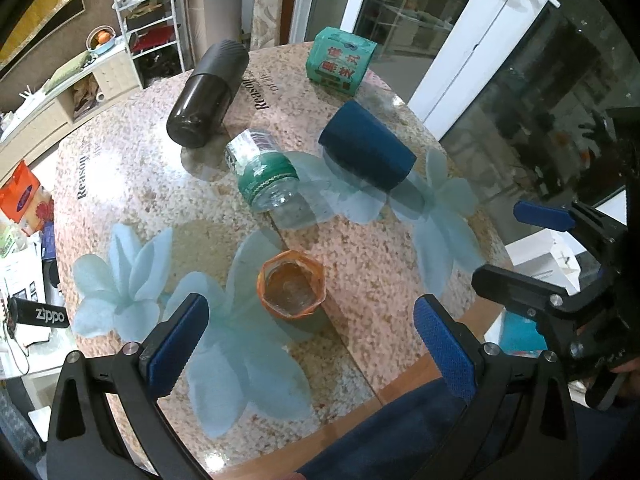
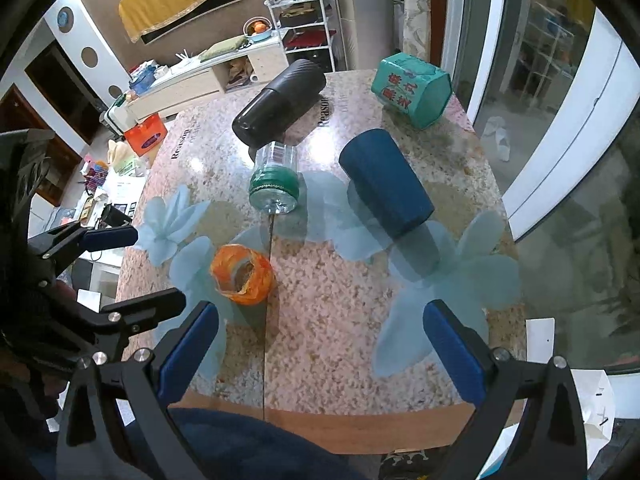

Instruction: Flip cup upright

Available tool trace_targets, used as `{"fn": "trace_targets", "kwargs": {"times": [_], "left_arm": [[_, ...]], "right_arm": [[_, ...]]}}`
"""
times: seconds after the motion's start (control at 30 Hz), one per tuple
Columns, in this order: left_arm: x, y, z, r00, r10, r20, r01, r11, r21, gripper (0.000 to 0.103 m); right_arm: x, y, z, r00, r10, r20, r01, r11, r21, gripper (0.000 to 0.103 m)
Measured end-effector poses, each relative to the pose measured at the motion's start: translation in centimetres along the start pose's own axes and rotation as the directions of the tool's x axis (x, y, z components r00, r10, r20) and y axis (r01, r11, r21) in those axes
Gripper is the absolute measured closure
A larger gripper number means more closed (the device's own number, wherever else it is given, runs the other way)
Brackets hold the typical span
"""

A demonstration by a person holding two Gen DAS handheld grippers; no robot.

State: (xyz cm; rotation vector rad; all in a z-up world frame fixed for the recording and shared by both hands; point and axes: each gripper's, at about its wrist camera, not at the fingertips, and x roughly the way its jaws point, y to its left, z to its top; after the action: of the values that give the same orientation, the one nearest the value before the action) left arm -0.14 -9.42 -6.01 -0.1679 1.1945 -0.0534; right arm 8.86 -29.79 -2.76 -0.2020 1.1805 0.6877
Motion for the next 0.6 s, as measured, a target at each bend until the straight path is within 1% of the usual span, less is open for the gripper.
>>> {"fn": "trace_targets", "kwargs": {"times": [0.3,0.6], "left_arm": [[0.19,-0.52,0.15,1.0,0.022,-0.001,-0.022,1.0,-0.013,0.0],[-0.3,-0.48,0.12,0.999,0.038,0.003,-0.038,0.999,-0.019,0.0]], "right_arm": [[0.01,-0.81,0.0,1.0,0.024,-0.007,-0.024,1.0,0.001,0.0],[0.0,-0.76,0.01,0.999,0.044,0.003,-0.044,0.999,-0.001,0.0]]}}
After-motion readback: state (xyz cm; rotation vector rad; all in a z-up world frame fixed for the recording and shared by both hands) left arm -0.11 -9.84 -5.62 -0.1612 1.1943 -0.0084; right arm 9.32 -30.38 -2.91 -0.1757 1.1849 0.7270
